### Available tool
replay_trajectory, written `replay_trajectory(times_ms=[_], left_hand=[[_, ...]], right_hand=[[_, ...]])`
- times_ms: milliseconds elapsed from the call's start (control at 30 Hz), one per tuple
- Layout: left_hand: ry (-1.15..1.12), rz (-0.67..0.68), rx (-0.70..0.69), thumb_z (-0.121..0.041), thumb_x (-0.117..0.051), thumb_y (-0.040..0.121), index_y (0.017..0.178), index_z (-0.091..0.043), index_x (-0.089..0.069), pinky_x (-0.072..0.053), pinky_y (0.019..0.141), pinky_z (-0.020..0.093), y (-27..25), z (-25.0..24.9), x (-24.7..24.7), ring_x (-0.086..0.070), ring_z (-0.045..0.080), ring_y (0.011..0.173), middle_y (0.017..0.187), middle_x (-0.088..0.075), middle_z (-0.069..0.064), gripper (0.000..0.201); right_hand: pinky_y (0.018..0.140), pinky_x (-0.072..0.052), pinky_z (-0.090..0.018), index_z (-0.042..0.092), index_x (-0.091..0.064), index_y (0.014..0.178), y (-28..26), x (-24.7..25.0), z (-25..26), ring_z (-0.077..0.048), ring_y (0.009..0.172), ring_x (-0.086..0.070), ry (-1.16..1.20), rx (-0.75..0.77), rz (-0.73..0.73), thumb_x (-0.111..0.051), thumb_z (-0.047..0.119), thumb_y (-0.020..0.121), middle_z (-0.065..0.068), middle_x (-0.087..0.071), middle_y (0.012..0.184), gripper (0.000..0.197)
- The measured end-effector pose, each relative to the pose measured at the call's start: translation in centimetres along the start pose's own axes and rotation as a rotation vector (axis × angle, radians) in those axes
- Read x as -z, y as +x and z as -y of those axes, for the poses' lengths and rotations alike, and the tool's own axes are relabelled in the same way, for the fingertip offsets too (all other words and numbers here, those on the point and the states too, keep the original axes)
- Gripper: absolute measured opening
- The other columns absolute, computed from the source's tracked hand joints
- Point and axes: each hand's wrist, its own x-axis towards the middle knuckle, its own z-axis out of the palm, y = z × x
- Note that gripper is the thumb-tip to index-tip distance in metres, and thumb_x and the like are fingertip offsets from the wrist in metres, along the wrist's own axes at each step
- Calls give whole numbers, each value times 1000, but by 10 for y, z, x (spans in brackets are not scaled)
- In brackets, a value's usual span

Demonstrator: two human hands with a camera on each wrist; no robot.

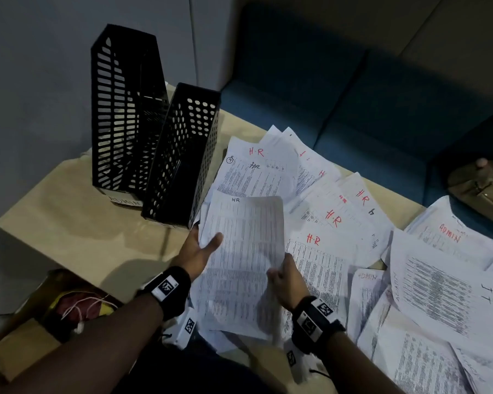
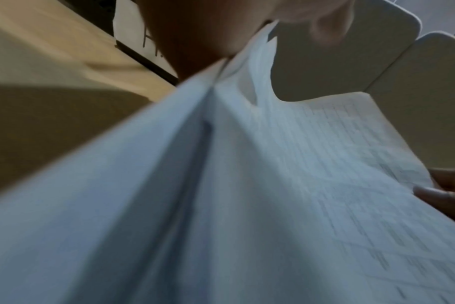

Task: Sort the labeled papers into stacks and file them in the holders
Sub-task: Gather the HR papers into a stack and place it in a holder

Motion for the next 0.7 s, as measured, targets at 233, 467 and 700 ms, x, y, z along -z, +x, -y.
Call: replay_trajectory(times_ms=[233,467,700], left_hand=[[29,-24,-34,-47,-55,91,143,-23,-37,-31,102,28,7,-10,2,-41,6,123,129,-48,-19,59],[146,-71,-43,-39,-72,82,136,-22,-47,-41,103,36,15,-12,-8,-52,19,124,134,-57,-2,62],[29,72,7,-13,-68,88,109,-28,-63,-54,82,27,13,-10,-5,-66,20,107,103,-72,-8,26]], right_hand=[[84,-52,-34,22,-17,146,5,27,-1,-24,102,-62,-173,19,144,-54,6,92,-10,-61,123,68],[95,-40,-28,10,-20,146,20,36,16,-23,121,-53,-55,37,150,-55,19,95,-6,-53,135,62],[107,-40,-50,25,-13,150,59,43,32,-32,132,-41,265,94,-168,-64,30,88,-11,-31,150,80]])
